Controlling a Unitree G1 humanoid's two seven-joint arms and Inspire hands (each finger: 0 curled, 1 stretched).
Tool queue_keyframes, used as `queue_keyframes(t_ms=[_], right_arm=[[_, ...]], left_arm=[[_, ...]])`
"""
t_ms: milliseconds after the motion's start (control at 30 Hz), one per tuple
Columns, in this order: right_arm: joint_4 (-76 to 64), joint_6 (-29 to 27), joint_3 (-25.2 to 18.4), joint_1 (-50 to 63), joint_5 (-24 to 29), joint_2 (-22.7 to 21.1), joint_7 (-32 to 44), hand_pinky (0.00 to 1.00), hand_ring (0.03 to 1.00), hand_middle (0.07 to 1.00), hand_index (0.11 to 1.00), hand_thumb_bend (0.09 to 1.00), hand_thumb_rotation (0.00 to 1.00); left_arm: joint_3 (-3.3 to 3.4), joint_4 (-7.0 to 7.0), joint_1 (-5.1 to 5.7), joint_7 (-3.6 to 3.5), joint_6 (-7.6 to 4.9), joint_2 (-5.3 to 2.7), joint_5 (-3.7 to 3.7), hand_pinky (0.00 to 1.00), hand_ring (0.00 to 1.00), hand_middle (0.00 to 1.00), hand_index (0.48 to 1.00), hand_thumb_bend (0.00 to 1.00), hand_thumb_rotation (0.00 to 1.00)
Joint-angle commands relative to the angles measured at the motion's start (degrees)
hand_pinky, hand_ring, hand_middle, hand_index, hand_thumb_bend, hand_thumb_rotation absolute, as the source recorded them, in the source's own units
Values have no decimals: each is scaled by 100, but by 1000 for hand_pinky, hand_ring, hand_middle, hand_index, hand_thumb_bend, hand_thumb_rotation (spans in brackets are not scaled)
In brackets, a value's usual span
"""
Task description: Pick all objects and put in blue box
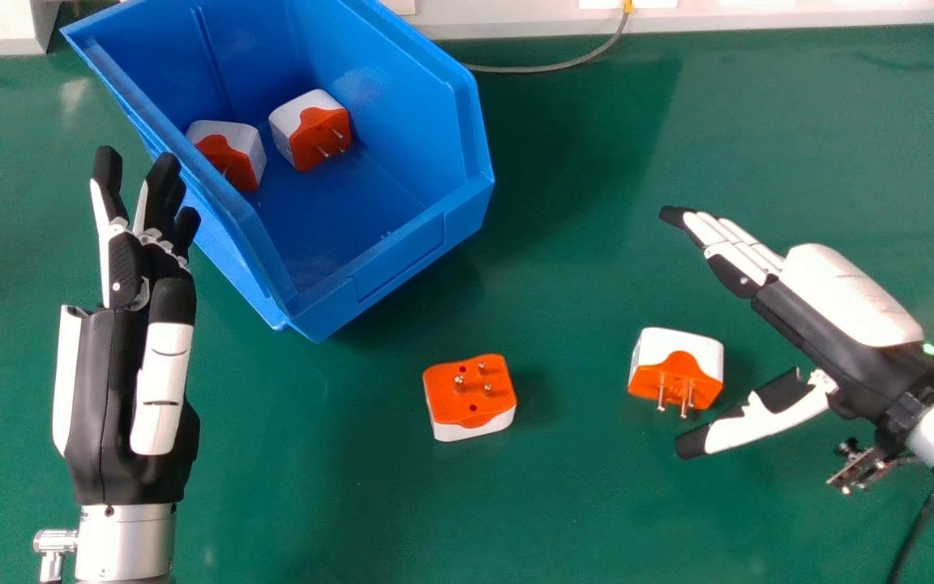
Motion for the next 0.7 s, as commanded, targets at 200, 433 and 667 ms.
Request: queue_keyframes(t_ms=[200,433,667], right_arm=[[391,79,141,-430,-145,-84,-340,931,989,999,1000,1000,382],[1051,140,372,-722,-216,12,-506,904,988,1000,1000,1000,376],[1474,320,554,-933,-145,177,-494,894,988,1000,1000,1000,371]], left_arm=[[44,-62,-27,-83,-91,69,-63,1000,1000,986,969,657,824],[12,-102,9,-102,-75,32,-57,1000,1000,987,971,664,824],[24,-127,19,-100,-84,41,-41,1000,1000,987,971,664,823]])
